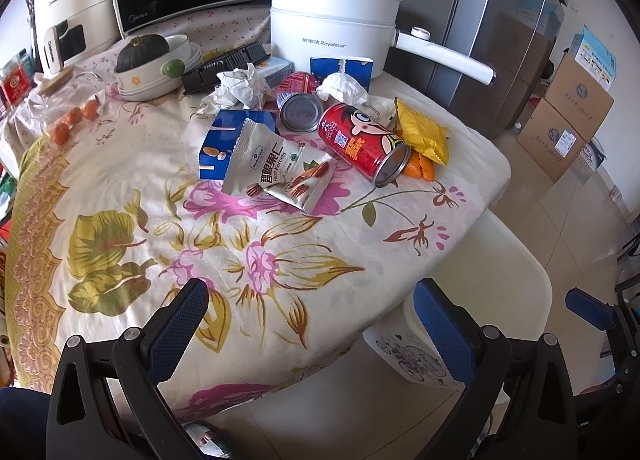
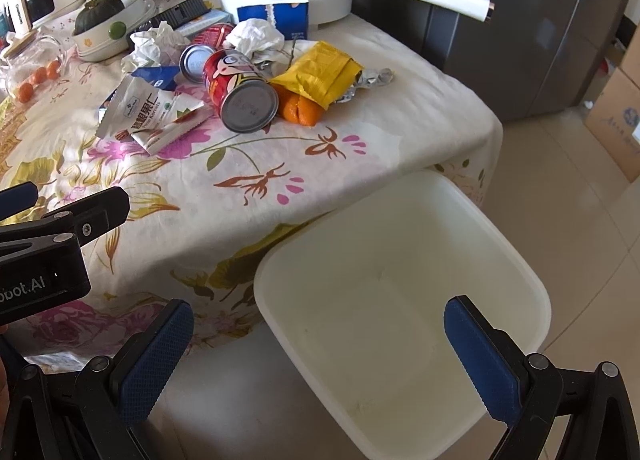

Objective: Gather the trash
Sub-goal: 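Move both tools toward the trash pile on the table, then grasp the yellow snack packet with the right tool while the left tool grasps the white nut bag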

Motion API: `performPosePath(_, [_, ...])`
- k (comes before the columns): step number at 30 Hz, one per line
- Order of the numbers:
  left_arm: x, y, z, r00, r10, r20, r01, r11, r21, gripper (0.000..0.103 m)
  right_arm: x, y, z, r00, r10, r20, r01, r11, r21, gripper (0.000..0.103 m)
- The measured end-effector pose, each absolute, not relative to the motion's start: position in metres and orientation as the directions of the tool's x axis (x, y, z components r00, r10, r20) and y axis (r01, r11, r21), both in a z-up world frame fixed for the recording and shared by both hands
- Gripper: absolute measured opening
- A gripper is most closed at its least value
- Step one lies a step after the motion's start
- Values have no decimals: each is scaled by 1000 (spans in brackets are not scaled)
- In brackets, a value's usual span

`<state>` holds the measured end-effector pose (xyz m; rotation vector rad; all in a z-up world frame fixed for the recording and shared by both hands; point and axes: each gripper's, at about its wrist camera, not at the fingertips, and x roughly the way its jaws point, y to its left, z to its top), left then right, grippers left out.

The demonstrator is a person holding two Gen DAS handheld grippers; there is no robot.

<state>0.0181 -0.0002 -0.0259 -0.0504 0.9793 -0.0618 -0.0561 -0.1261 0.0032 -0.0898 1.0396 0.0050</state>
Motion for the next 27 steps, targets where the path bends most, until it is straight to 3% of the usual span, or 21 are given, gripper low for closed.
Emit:
performPosePath(6, [45, 10, -13, 561, -56, -826, 4, 998, -65, 103, -39, -141, 14, 487, 22, -873, -37, 999, 5, 103])
performPosePath(10, [73, 23, 5, 577, -54, -815, -4, 998, -69, 103, -27, -155, 57, 596, 32, -803, -19, 999, 27, 103])
performPosePath(12, [93, 27, 8, 545, -85, -834, 7, 995, -97, 103, -19, -159, 83, 658, 50, -751, -30, 999, 40, 103])
performPosePath(15, [132, 33, 1, 422, -201, -884, 7, 976, -219, 103, 12, -171, 101, 651, 174, -739, -62, 982, 176, 103])
performPosePath(17, [152, 43, -8, 394, -232, -890, -40, 963, -268, 103, 40, -179, 95, 610, 218, -761, -60, 971, 230, 103])
performPosePath(22, [164, 67, -45, 366, -164, -916, -157, 959, -235, 99, 86, -202, 52, 502, 309, -808, 30, 927, 373, 98])
performPosePath(24, [168, 72, -50, 357, -219, -908, -163, 943, -291, 95, 94, -208, 32, 453, 354, -818, 84, 897, 434, 98])
performPosePath(27, [170, 61, -44, 391, -197, -899, -115, 959, -260, 95, 108, -207, 7, 390, 376, -841, 124, 883, 453, 95])
